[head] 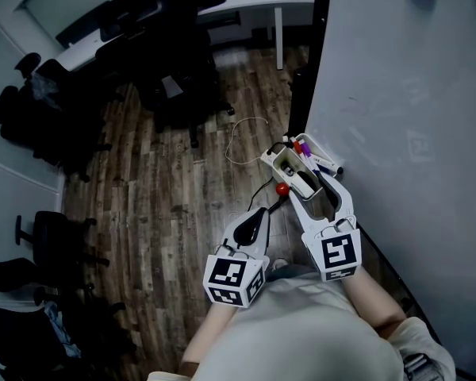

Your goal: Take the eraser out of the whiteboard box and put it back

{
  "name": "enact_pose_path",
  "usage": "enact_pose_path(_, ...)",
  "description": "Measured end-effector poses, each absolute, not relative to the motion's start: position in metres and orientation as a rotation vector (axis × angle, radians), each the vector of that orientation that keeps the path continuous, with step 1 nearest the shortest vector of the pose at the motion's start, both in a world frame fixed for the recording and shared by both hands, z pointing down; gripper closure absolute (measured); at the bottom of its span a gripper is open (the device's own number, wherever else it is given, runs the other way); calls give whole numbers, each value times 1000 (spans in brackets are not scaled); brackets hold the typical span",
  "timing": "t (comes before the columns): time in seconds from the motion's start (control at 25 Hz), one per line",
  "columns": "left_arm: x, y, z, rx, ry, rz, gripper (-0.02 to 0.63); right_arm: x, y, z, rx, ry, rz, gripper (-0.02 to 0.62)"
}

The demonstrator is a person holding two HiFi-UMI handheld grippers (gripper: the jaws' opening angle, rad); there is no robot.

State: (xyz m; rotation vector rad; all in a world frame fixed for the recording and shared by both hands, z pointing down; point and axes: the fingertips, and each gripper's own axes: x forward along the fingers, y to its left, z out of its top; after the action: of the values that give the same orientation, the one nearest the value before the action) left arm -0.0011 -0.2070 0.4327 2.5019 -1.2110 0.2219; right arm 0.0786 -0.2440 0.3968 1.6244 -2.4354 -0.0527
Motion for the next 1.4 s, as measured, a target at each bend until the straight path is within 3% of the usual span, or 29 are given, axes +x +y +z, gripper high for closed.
enact_pose_path(0.48, -2, -214, 424, 2544, -1126, 219, 604, 77, -233, 382, 1721, -2403, -33, 364)
enact_pose_path(0.68, -6, -213, 423, 2559, -1093, 224, 604, 76, -224, 373, 1799, -2396, -45, 462)
enact_pose_path(0.76, -8, -211, 422, 2564, -1079, 225, 604, 77, -221, 369, 1840, -2383, -67, 543)
enact_pose_path(0.96, -13, -206, 420, 2584, -1039, 233, 604, 77, -212, 368, 1906, -2318, -26, 591)
enact_pose_path(1.4, -13, -195, 413, 2638, -935, 245, 604, 71, -189, 371, 1957, -2277, 19, 594)
